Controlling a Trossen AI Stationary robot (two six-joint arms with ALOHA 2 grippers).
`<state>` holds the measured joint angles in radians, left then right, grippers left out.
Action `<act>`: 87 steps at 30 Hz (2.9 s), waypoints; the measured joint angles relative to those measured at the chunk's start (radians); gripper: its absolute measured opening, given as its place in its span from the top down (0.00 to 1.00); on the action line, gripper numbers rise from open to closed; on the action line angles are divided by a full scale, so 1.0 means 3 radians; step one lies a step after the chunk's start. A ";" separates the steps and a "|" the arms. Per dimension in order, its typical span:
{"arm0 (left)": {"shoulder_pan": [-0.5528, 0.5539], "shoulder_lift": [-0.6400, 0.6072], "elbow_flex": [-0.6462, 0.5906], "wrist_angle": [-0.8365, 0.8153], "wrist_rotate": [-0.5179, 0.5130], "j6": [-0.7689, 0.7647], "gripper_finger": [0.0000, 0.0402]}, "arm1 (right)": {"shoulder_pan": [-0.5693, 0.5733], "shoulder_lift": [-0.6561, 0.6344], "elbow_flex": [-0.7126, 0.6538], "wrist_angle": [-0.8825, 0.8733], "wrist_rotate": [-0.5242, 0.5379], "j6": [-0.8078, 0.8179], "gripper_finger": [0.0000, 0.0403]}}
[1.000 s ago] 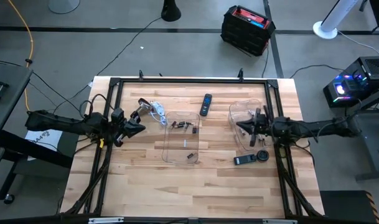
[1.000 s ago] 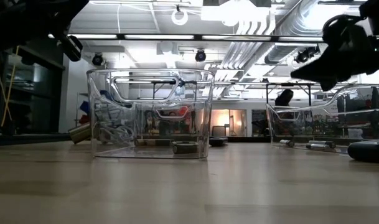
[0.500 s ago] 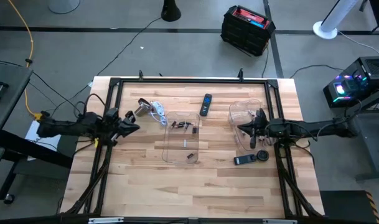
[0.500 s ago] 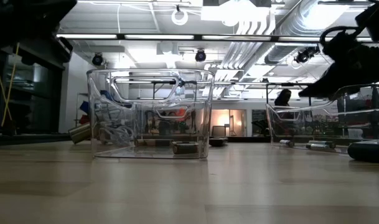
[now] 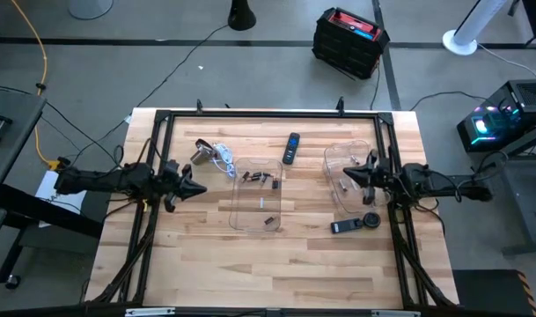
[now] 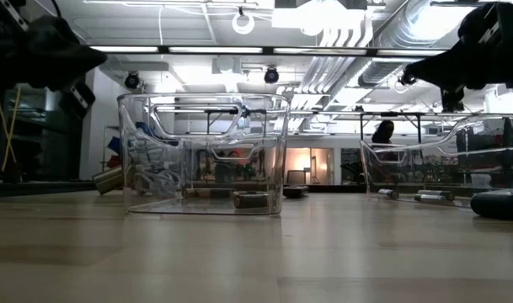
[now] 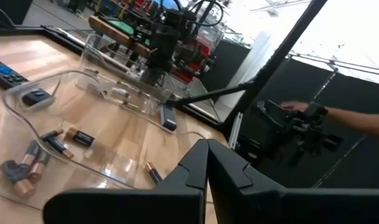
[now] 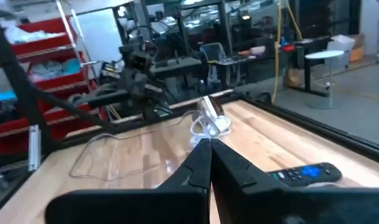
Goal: Sort batteries
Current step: Return to Home Position
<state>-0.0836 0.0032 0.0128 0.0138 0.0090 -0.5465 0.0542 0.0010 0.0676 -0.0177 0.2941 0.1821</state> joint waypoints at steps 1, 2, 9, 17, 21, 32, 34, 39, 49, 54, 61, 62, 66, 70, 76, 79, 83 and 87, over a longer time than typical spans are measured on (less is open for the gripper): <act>-0.0018 0.0000 0.0000 0.0000 0.0001 0.0000 1.00 | -0.0010 0.0022 -0.0003 -0.0012 -0.0008 0.0000 1.00; -0.0032 0.0000 0.0000 0.0000 0.0002 0.0000 1.00 | -0.0011 0.0050 -0.0003 -0.0011 0.0005 0.0000 1.00; -0.0055 0.0020 0.0000 -0.0014 0.0013 0.0000 1.00 | -0.0010 0.0088 -0.0003 -0.0105 -0.0008 0.0000 1.00; -0.0055 0.0023 0.0000 -0.0025 0.0010 0.0000 1.00 | -0.0010 0.0087 -0.0003 -0.0185 -0.0008 -0.0001 1.00; -0.0055 0.0023 0.0000 -0.0025 0.0010 0.0000 1.00 | -0.0010 0.0087 -0.0003 -0.0187 -0.0008 0.0000 1.00; -0.0055 0.0023 0.0000 -0.0025 0.0009 0.0000 1.00 | -0.0010 0.0087 -0.0003 -0.0191 -0.0008 0.0000 1.00; -0.0055 0.0023 0.0000 -0.0025 0.0009 0.0000 1.00 | -0.0010 0.0087 -0.0003 -0.0191 -0.0008 -0.0001 1.00; -0.0055 0.0023 -0.0001 -0.0025 0.0007 0.0000 1.00 | -0.0010 0.0087 -0.0003 -0.0191 -0.0008 -0.0001 1.00; -0.0054 0.0023 -0.0001 -0.0025 0.0005 0.0000 1.00 | -0.0011 0.0087 -0.0003 -0.0191 -0.0008 -0.0001 1.00; -0.0054 0.0023 -0.0001 -0.0025 0.0005 0.0000 1.00 | -0.0010 0.0087 -0.0003 -0.0192 -0.0008 -0.0001 1.00; -0.0054 0.0023 -0.0001 -0.0024 0.0006 0.0000 1.00 | -0.0011 0.0087 -0.0002 -0.0192 -0.0008 -0.0001 1.00; -0.0054 0.0023 -0.0001 -0.0024 0.0006 0.0000 1.00 | -0.0010 0.0087 -0.0002 -0.0191 -0.0008 0.0000 1.00; -0.0054 0.0023 -0.0001 -0.0024 0.0008 0.0000 1.00 | -0.0011 0.0087 -0.0002 -0.0191 -0.0008 -0.0001 1.00; -0.0054 0.0023 -0.0002 -0.0024 0.0008 0.0000 1.00 | -0.0010 0.0087 -0.0002 -0.0192 -0.0008 -0.0001 1.00; -0.0054 0.0023 -0.0003 -0.0024 0.0008 0.0000 1.00 | -0.0010 0.0089 -0.0002 -0.0191 -0.0008 -0.0001 1.00; -0.0054 0.0023 -0.0003 -0.0024 0.0008 0.0000 1.00 | -0.0010 0.0087 -0.0002 -0.0191 -0.0008 0.0000 1.00; -0.0054 0.0023 -0.0003 -0.0024 0.0009 0.0000 1.00 | -0.0010 0.0087 -0.0002 -0.0192 -0.0008 -0.0001 1.00; -0.0054 0.0023 -0.0003 -0.0024 0.0009 0.0000 1.00 | -0.0010 0.0087 -0.0002 -0.0192 -0.0008 -0.0001 1.00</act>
